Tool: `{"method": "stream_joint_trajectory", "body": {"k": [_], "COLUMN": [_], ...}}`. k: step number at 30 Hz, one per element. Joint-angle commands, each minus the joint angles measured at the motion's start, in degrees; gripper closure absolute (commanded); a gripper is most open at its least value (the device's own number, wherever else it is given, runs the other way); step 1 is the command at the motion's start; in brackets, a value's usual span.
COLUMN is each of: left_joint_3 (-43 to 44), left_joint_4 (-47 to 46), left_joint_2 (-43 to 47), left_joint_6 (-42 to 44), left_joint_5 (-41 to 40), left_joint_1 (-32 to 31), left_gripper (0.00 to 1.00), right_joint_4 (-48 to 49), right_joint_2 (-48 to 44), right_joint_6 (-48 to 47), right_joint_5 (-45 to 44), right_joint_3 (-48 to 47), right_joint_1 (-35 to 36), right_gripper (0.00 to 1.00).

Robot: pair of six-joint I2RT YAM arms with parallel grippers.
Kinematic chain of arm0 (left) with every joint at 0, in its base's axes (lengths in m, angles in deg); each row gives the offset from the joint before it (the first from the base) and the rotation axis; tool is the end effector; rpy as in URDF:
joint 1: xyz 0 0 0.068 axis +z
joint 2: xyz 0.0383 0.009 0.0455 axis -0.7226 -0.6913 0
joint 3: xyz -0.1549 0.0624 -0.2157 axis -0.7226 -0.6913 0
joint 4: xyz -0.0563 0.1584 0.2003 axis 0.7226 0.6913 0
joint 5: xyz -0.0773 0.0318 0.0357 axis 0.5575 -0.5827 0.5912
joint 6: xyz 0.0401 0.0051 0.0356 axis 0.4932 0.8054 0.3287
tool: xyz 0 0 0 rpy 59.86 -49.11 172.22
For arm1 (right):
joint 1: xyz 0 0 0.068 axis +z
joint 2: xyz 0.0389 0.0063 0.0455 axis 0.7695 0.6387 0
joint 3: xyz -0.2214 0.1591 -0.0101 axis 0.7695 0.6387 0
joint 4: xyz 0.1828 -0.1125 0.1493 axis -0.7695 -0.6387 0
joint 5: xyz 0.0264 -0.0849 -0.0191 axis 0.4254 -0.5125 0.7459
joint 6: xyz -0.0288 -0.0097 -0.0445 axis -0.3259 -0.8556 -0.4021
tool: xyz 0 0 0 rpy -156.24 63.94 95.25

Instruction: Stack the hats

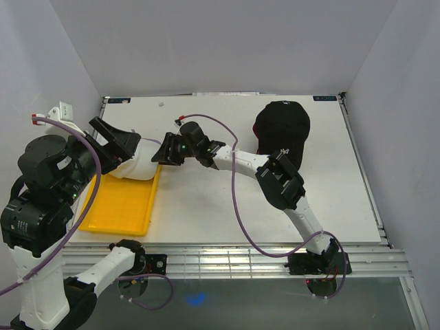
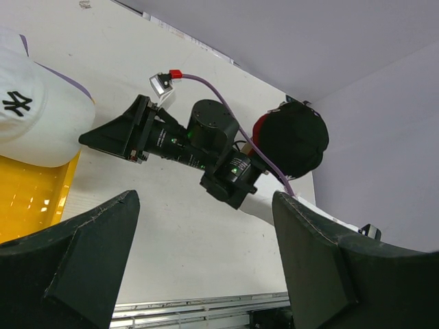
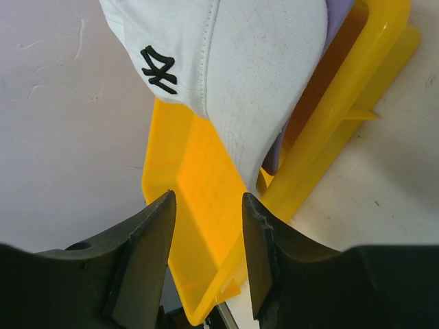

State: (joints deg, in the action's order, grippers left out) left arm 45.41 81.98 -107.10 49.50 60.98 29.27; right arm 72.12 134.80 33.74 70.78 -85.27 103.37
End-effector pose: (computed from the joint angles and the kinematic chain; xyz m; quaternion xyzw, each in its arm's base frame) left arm 0.0646 -0.0165 0.5197 -0.1758 0.7863 -0.2447 0.5394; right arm 0.3194 0.4432 0.2146 -0.0551 0.8083 0.5437 0.2191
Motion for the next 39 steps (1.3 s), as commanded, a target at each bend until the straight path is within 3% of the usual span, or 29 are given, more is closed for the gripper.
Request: {"method": "stream_joint_trajectory", "body": {"k": [1,39], "left_joint_3": [1.07,1.24], "left_joint_4": [0.18,0.53], "left_joint_2": [-0.24,-0.51], "left_joint_6": [0.69,1.48], "left_joint_5": [-0.3,-0.83], "left_joint_1": [-0.06,-0.06], "left_gripper": [0.12,0.12], "right_joint_4": [1.85,5.55], "right_joint_2": [-0.08,3.0], "right_joint_6": [-0.74,2.6], "right_joint_5": [-0.77,-1.12], "right_joint_3": [1.03,0.07], "right_joint_1": [0.03,0.03], "right_gripper": [0.5,0.5]}}
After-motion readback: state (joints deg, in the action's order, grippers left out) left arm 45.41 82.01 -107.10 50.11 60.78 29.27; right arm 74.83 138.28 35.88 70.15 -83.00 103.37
